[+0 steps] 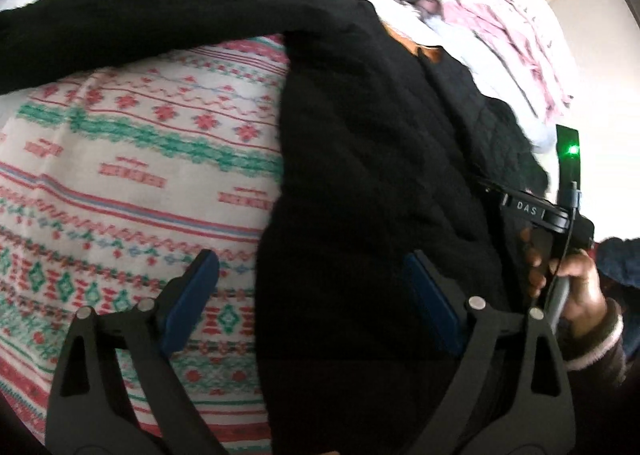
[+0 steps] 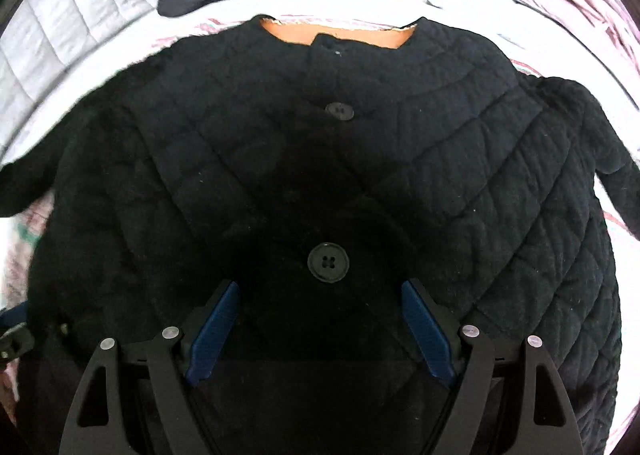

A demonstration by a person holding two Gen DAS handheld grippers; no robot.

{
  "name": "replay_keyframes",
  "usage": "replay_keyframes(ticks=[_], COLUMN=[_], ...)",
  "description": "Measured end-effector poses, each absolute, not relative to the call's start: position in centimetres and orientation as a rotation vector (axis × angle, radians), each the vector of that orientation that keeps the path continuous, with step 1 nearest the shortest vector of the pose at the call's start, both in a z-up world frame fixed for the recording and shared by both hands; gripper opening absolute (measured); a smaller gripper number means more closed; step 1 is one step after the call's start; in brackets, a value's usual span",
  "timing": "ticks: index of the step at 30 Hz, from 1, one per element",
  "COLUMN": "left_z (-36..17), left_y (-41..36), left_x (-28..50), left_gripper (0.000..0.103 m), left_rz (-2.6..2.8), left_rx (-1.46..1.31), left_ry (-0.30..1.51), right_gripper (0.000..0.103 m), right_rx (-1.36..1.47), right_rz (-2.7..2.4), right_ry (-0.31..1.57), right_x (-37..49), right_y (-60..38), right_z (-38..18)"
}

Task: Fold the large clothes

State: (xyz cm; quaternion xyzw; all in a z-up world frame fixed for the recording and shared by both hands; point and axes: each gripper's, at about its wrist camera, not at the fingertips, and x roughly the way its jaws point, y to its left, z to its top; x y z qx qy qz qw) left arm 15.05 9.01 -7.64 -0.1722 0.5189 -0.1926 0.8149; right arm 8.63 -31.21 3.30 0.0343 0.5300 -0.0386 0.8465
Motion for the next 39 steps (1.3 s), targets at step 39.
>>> replay_keyframes(ticks=[39], left_z=[-7.9], left_y=[9.5], left_x=[0.2], left_gripper=[0.074], left_rz=[-0.682], left_rx=[-0.472], left_ry=[1.245], right_gripper=[0.084], right_rx=[0.488], right_rz=[-0.247], right_ry=[0.949], right_x=[-23.0], right_y=[-51.6], right_z=[8.4])
